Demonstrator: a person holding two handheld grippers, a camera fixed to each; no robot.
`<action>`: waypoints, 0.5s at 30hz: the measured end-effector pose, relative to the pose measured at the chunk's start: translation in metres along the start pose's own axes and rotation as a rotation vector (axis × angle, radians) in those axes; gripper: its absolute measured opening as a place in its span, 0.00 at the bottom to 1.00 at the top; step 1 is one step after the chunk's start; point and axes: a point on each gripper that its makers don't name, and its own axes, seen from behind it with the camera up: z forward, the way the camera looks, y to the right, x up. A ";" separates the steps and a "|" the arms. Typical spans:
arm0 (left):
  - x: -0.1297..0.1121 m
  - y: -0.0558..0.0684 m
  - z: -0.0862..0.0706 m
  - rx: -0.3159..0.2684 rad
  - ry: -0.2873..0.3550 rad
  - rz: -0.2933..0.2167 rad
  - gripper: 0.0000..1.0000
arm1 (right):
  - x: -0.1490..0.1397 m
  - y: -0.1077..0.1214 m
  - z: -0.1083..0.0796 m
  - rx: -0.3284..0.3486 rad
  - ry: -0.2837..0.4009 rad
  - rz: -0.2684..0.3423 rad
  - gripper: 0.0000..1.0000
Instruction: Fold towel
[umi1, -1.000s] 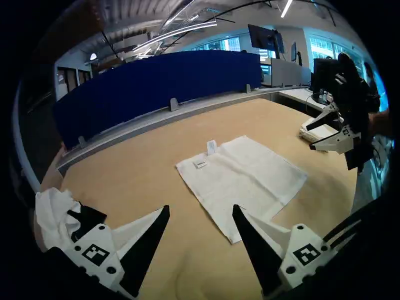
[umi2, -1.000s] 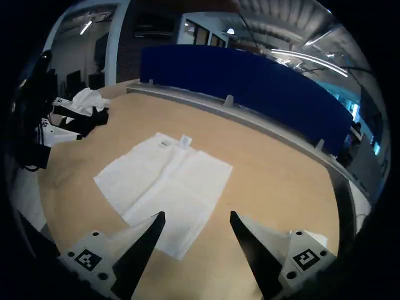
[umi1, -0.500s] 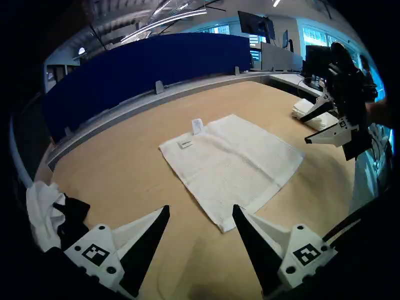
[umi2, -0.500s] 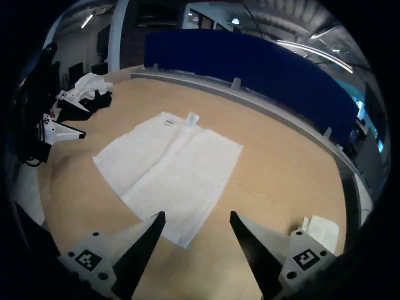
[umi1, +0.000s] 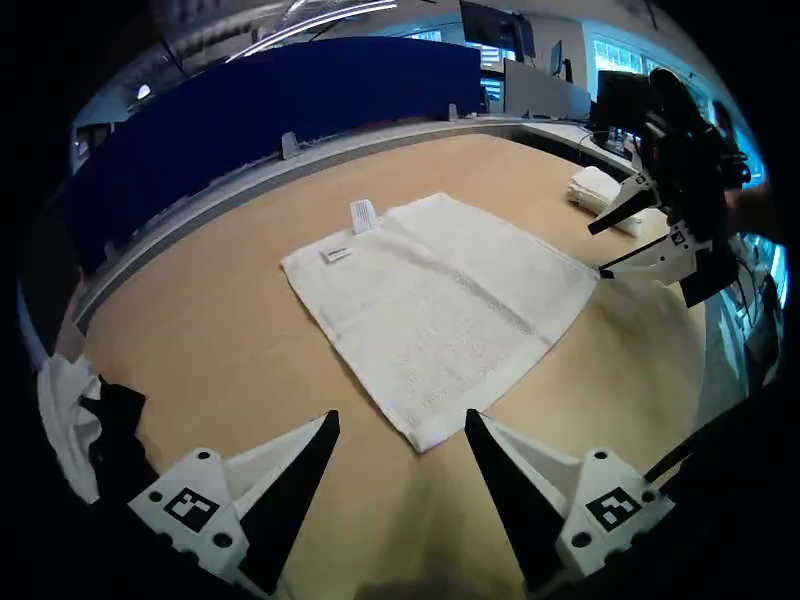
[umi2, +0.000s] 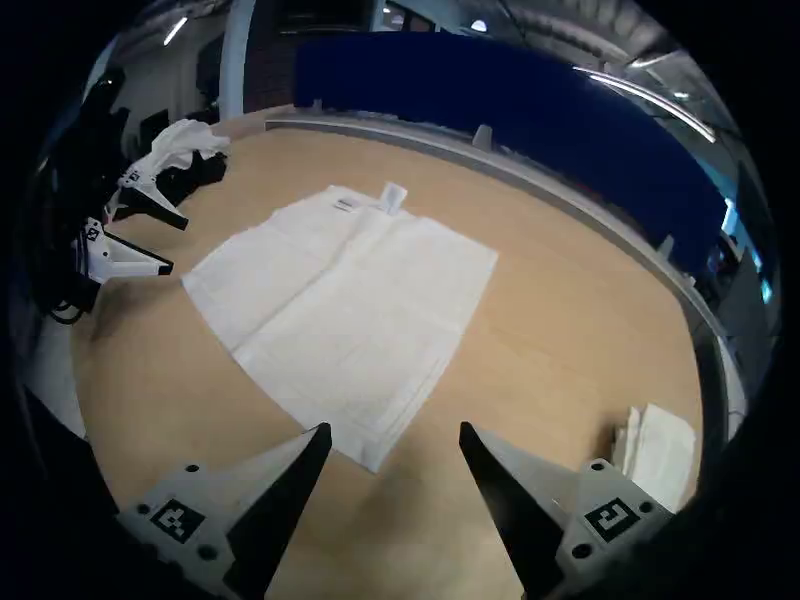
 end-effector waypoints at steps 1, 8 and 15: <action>-0.001 0.000 0.001 -0.002 -0.003 0.000 0.93 | -0.001 0.000 0.000 0.001 -0.002 0.000 0.99; -0.008 0.005 0.009 -0.025 -0.032 0.006 0.93 | -0.007 -0.005 0.005 0.021 -0.016 0.004 0.95; -0.015 0.006 0.017 -0.030 -0.057 0.008 0.93 | -0.009 -0.006 0.009 0.031 -0.025 -0.002 0.86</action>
